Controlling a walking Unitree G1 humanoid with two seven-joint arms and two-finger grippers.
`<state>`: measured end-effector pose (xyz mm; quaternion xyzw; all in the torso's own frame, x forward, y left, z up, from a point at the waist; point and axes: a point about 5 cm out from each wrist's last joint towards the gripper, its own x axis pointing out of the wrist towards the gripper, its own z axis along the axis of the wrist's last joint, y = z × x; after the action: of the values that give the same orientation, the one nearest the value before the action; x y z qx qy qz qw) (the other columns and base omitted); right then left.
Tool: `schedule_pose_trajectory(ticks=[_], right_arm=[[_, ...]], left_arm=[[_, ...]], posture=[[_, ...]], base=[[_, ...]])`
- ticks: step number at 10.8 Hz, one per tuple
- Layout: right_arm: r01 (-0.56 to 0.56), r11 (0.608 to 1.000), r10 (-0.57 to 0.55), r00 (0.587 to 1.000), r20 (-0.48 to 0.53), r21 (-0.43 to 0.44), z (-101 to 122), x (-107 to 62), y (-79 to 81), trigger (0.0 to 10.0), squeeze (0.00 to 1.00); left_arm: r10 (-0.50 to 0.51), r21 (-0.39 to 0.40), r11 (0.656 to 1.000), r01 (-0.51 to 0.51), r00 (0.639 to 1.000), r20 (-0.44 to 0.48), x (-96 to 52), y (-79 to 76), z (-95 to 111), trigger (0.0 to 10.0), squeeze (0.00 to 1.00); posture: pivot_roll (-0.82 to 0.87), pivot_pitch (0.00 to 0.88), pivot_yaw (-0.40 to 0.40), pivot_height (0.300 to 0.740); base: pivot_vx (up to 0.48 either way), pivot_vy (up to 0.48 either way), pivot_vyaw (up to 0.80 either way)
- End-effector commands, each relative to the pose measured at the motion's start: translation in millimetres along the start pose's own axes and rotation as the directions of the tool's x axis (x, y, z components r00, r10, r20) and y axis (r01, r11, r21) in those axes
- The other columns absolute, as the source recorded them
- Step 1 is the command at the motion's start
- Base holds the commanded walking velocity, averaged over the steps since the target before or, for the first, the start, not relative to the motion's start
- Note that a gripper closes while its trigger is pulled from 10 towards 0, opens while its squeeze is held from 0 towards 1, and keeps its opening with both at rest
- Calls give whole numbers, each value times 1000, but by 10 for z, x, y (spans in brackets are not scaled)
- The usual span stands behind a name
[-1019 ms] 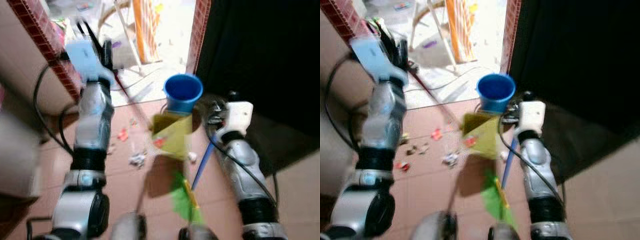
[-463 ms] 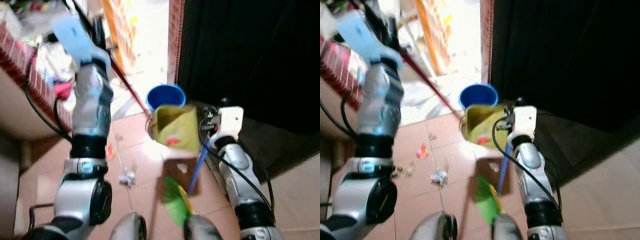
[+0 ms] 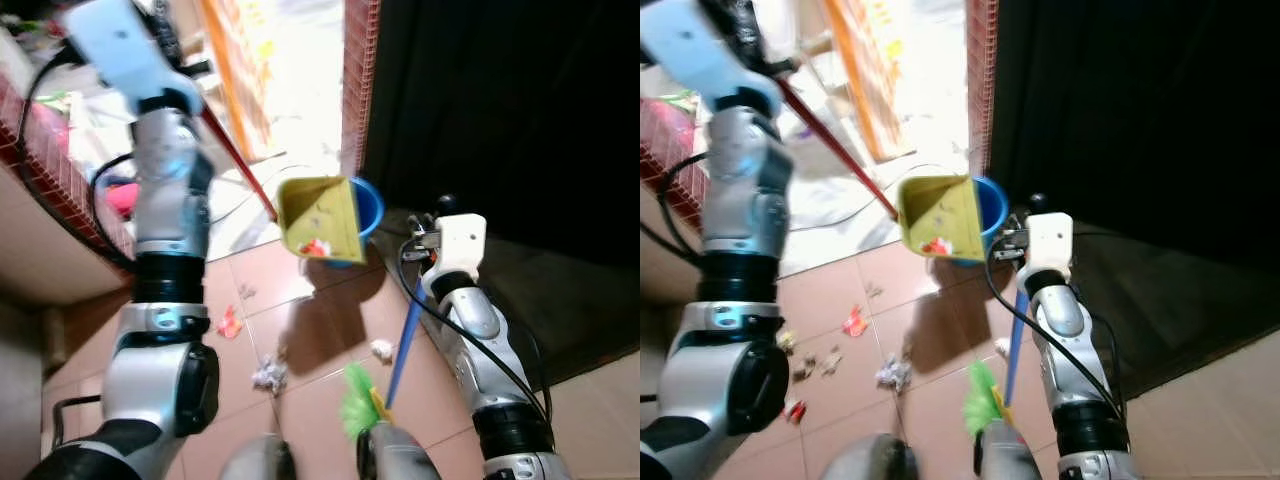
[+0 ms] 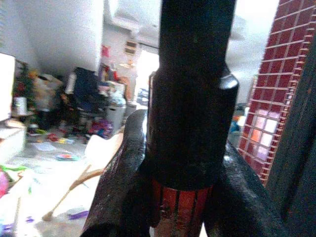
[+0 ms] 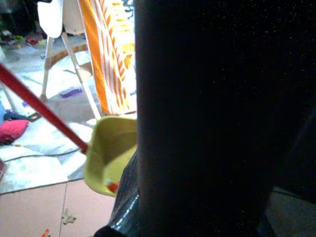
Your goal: Sweep floor
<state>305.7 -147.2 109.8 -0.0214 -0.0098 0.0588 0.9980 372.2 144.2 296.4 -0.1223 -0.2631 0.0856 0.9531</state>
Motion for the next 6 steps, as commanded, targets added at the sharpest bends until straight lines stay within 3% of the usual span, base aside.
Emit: schedule_pose_trajectory(ticks=[1, 6], right_arm=[[-29, 1000, 29, 998, 58, 1, 131, 47, 91, 10000, 0], [-39, 999, 39, 997, 60, 3, 135, 70, 132, 10000, 0]], left_arm=[[6, -15, 1000, -5, 995, 96, 43, 8, 188, 10000, 0], [-4, 40, 999, -1, 994, 110, -23, -84, 130, 10000, 0]], posture=[[-108, 112, 61, 740], [-101, 111, 59, 740]], base=[[461, 0, 0], [480, 0, 0]])
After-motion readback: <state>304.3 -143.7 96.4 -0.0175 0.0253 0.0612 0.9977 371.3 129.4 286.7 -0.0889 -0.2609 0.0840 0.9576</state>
